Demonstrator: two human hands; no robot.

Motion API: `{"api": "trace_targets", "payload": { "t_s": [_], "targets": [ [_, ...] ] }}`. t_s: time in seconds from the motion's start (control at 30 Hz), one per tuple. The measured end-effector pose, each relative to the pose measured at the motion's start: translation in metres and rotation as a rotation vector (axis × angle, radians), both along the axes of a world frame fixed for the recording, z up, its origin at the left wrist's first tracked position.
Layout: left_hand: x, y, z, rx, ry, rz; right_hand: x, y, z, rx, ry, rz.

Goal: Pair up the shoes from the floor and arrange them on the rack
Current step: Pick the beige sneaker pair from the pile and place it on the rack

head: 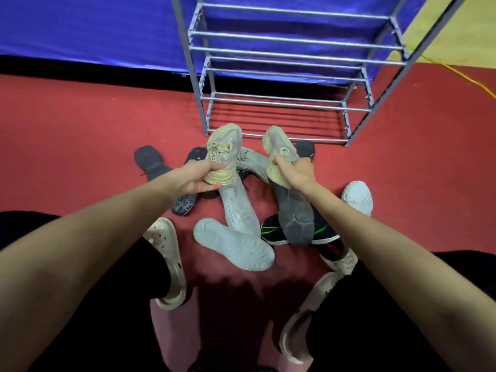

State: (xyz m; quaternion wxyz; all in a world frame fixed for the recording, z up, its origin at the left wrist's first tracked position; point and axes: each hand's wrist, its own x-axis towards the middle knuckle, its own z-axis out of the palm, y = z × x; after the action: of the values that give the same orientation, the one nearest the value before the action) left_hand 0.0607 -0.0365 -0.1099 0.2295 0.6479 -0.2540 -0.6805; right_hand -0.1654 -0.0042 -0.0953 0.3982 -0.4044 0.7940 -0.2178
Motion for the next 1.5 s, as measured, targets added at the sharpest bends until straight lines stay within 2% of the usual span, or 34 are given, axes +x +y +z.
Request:
{"api": "trace_targets", "payload": {
  "t_s": [0.1, 0.37, 0.63, 0.93, 1.1, 1.5],
  "targets": [
    [0.000, -0.034, -0.014, 0.028, 0.002, -0.017, 0.005, -0.034, -0.014, -0.002, 0.000, 0.007],
    [-0.001, -0.137, -0.056, 0.087, 0.096, -0.053, 0.017, -0.129, -0.069, -0.016, 0.150, 0.045],
    [-0.001, -0.214, -0.102, 0.007, 0.128, -0.051, 0.034, -0.209, -0.123, -0.117, 0.243, 0.072],
    [-0.013, -0.250, -0.168, -0.082, 0.269, 0.177, 0.044, -0.265, -0.170, -0.166, 0.304, 0.091],
    [-0.014, -0.263, -0.178, -0.125, 0.250, 0.161, 0.052, -0.285, -0.175, -0.134, 0.325, 0.129],
    [-0.001, -0.268, -0.194, -0.093, 0.175, 0.202, 0.067, -0.301, -0.193, -0.071, 0.332, 0.176]
  ]
}}
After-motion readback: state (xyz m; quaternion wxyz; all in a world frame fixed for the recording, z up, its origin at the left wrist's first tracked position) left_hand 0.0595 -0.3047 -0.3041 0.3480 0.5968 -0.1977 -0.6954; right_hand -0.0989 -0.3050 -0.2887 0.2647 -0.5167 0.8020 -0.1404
